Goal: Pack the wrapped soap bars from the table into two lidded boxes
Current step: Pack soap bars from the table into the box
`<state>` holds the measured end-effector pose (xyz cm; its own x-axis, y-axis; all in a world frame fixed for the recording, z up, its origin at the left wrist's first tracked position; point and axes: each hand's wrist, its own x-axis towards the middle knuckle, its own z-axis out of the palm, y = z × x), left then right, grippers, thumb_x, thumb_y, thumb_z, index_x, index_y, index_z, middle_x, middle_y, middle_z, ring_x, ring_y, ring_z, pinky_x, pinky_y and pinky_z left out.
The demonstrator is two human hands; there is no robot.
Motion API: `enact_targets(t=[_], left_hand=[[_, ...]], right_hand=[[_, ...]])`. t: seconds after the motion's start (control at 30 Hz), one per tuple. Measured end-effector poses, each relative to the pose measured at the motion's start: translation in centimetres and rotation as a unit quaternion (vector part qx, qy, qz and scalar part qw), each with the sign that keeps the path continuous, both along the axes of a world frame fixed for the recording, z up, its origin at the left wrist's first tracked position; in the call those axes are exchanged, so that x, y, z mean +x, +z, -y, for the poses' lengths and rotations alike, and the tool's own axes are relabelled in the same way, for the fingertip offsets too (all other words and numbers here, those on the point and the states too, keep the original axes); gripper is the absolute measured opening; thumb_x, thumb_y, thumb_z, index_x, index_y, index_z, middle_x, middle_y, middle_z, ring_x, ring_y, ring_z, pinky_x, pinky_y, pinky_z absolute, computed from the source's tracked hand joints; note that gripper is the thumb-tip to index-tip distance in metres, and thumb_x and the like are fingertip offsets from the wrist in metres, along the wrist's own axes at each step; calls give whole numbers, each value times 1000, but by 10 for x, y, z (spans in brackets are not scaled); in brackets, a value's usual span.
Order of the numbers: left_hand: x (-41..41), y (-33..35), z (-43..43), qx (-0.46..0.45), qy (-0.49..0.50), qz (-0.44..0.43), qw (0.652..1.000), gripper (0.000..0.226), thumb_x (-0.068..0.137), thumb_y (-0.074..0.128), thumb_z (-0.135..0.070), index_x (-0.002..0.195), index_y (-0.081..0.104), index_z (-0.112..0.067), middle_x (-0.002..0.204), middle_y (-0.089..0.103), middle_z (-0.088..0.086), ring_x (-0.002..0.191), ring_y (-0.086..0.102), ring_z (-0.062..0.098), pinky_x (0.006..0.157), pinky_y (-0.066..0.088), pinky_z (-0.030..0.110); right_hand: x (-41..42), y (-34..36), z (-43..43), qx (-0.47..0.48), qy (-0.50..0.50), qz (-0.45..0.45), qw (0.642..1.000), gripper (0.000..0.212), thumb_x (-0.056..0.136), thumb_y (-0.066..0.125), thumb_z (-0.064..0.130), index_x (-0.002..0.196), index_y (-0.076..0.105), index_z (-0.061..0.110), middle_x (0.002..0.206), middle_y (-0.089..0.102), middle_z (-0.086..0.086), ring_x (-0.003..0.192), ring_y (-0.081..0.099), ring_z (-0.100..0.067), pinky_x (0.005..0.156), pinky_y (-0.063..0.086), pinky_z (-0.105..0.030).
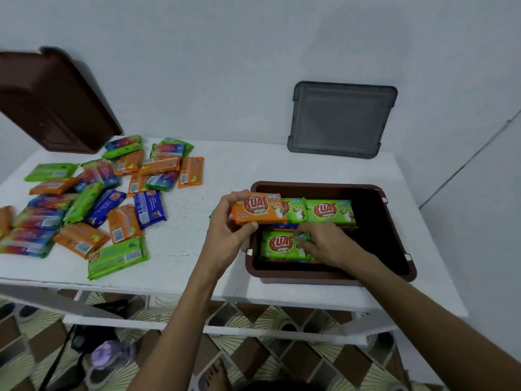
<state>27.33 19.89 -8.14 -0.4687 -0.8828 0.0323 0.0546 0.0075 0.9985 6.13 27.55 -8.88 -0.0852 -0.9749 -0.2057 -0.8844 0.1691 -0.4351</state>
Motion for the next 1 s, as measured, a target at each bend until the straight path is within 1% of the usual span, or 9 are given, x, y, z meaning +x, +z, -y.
enact_targets(t=[0.1, 0.17, 0.23, 0.33, 0.5, 0.73, 0.8, 0.87, 1.0], left_hand=[[-6, 6, -6, -30, -33, -13, 999, 44, 88, 63, 4, 122, 49, -20, 137, 52, -1, 120, 56, 18, 86, 55, 28], [-13, 9, -11, -47, -69, -23, 996, 44, 87, 64, 2, 123, 48, -18, 140, 50, 0, 122, 55, 19, 91, 54, 33], [-23, 12, -16, -75, -105, 2, 992, 45, 86, 66, -5, 124, 48, -22, 139, 49, -5, 123, 54, 17, 94, 53, 36], [-35, 11, -17, -210, -130, 146, 958, 51, 88, 68, -19, 131, 44, -32, 139, 47, -10, 123, 50, 7, 98, 51, 32], [-27, -8, -7, -378, -45, 309, 871, 48, 88, 57, -45, 132, 52, -27, 149, 42, 0, 134, 38, 19, 109, 33, 42], [-10, -30, -5, -337, 19, 305, 890, 27, 93, 53, -29, 117, 63, -22, 139, 48, 3, 130, 42, 19, 106, 40, 43], [-9, -32, -6, -328, 24, 301, 895, 24, 94, 56, -22, 117, 64, -20, 139, 48, 2, 130, 42, 17, 105, 40, 36], [-9, -31, -7, -325, 30, 304, 895, 24, 94, 57, -20, 117, 64, -19, 140, 49, 1, 130, 43, 15, 103, 39, 30], [-4, -28, -6, -336, 22, 305, 891, 24, 95, 57, -22, 117, 65, -19, 141, 49, -1, 128, 45, 13, 98, 40, 26]], right_hand=[[-4, 13, -6, -114, -67, 97, 986, 12, 98, 53, 19, 109, 60, 21, 68, 66, -3, 52, 60, -14, 49, 50, -31], [-1, 30, -13, -116, -135, 317, 931, 25, 98, 55, 16, 122, 54, 24, 89, 70, -13, 71, 71, -27, 65, 61, -40], [0, 39, -21, -79, -157, 511, 841, 41, 96, 56, 10, 132, 50, 29, 108, 67, -17, 90, 72, -32, 80, 60, -42], [-10, 45, -36, -90, -156, 556, 811, 45, 93, 57, 0, 131, 54, 25, 119, 61, -16, 101, 69, -29, 83, 59, -39], [-45, 48, -64, -79, -198, 444, 871, 40, 91, 61, 1, 119, 58, 29, 117, 64, -9, 102, 69, -24, 76, 61, -39], [-60, 12, -58, 6, -280, 311, 908, 15, 90, 60, -1, 99, 61, 11, 124, 55, -13, 100, 65, -26, 66, 61, -31], [-57, 7, -51, 21, -233, 193, 953, 12, 91, 60, 6, 99, 60, 16, 120, 57, -8, 99, 64, -25, 66, 59, -31], [-51, 5, -45, 52, -165, -5, 985, 14, 93, 55, 16, 107, 56, 19, 114, 61, -10, 91, 61, -27, 67, 53, -33], [-33, 7, -34, 79, -130, -183, 971, 23, 95, 47, 29, 117, 52, 24, 105, 62, -9, 78, 55, -26, 65, 45, -31]])
